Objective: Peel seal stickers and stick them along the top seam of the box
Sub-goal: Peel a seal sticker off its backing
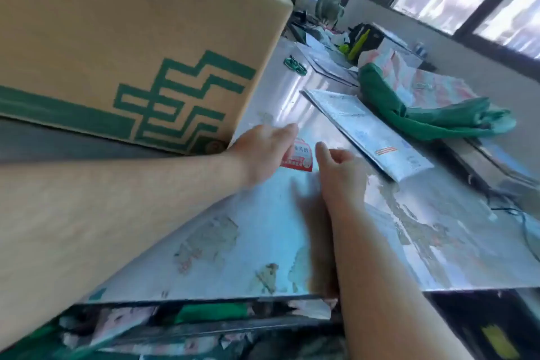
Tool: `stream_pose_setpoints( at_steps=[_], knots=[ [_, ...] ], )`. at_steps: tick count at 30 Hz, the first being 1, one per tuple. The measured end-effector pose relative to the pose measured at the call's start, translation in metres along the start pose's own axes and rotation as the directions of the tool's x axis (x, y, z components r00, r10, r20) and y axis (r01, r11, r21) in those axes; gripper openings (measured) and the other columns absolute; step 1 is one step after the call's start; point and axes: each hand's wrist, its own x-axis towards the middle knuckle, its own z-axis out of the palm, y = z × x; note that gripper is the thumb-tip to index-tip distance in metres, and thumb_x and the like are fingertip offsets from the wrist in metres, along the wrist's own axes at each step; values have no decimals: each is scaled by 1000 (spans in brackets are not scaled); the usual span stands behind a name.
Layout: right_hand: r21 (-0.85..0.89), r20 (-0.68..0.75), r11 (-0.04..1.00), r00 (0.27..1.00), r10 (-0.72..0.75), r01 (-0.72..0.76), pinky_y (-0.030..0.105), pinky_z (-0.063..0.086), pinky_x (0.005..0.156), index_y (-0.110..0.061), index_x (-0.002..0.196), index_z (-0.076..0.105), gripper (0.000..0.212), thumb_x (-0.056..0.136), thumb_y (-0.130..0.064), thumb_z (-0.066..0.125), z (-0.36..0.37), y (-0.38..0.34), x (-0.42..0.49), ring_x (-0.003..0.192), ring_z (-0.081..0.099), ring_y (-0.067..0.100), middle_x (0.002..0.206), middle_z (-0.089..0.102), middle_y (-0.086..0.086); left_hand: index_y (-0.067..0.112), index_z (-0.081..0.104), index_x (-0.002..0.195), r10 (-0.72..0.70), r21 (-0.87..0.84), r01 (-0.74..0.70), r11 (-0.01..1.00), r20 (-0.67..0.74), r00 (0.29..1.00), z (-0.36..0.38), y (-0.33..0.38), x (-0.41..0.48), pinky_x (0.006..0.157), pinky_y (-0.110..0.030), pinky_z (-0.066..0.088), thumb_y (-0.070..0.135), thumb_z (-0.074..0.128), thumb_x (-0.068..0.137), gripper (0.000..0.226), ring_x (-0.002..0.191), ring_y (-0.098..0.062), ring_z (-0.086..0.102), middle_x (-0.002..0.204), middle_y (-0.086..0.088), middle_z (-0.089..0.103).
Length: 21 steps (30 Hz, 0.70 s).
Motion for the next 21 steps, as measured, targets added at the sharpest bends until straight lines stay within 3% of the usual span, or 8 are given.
stream_pose_setpoints(
  at_steps=[3, 5, 9, 15, 21],
  knots=[
    [-150, 84, 988, 996, -33, 46, 28, 44, 78, -15, 101, 77, 71, 76, -77, 54, 1, 0, -5, 96, 68, 21, 91, 74, 3, 18, 48, 51, -50, -3, 51, 999, 54, 997, -7, 3, -16, 57, -29, 37, 51, 30, 85, 51, 50, -17, 44, 49, 3, 47],
    [-180, 119, 982, 992, -29, 50, 31, 48, 81, -18, 99, 79, 76, 69, -82, 53, 5, 0, -5, 96, 69, 22, 94, 76, 4, 17, 46, 53, -34, -73, 40, 997, 76, 996, -13, 4, -28, 51, -25, 35, 46, 35, 90, 48, 46, -11, 40, 48, 4, 43],
    [-218, 112, 969, 989, -95, 118, 31, 48, 83, -21, 96, 80, 65, 69, -78, 63, 6, -1, -4, 96, 67, 21, 95, 76, 2, 12, 46, 60, -5, -123, 19, 992, 118, 993, -24, 3, -39, 49, -15, 31, 30, 37, 105, 49, 46, -6, 38, 53, 2, 41],
    [-122, 71, 987, 993, -96, 105, 34, 47, 76, -17, 91, 73, 45, 76, -59, 76, 4, -2, -3, 87, 66, 24, 89, 71, 1, 8, 48, 70, -40, -159, 72, 985, 200, 979, -41, 7, -53, 50, -21, 32, 31, 37, 105, 43, 51, -9, 37, 61, -2, 41],
    [57, 113, 996, 991, -77, 71, 33, 37, 58, -8, 79, 70, 41, 85, -48, 74, -6, -4, -8, 58, 52, 19, 61, 61, 1, 10, 48, 72, -61, -145, 84, 986, 154, 986, -59, 10, -75, 56, -27, 31, 38, 38, 101, 42, 56, -13, 36, 61, 1, 40]
  ],
)
